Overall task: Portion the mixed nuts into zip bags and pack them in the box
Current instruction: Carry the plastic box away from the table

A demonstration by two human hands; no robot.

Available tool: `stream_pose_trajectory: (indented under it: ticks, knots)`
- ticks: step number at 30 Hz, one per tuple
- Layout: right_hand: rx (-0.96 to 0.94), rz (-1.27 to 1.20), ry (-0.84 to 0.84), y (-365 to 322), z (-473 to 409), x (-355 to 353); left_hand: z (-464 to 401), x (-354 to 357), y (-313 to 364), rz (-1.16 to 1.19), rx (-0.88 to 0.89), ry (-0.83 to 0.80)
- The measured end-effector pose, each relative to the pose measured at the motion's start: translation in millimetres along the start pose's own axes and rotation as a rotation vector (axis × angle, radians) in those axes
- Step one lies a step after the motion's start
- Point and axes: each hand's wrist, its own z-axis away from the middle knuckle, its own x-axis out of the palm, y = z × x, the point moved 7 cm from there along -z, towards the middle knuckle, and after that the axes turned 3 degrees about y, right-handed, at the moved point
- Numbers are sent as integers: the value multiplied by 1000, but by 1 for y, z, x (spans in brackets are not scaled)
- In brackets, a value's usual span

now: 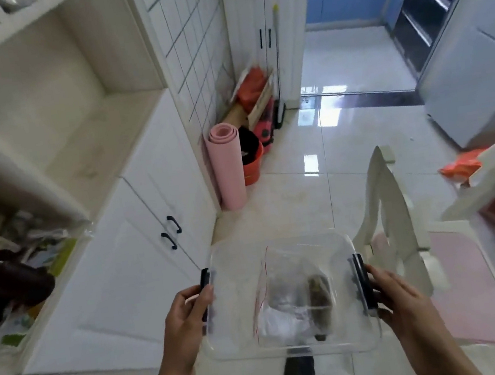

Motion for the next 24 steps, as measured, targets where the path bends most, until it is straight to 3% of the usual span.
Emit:
stream_pose_trajectory:
  ticks: [13,19,24]
  knots:
    - [-62,-19,-17,-89,-178,66,-162,96,84,79,18,30]
    - [-34,25,-75,-131,-262,134,-253,114,123,132,0,76]
    - [-116,111,-140,-178,-332,213,-321,98,166,168,45,155]
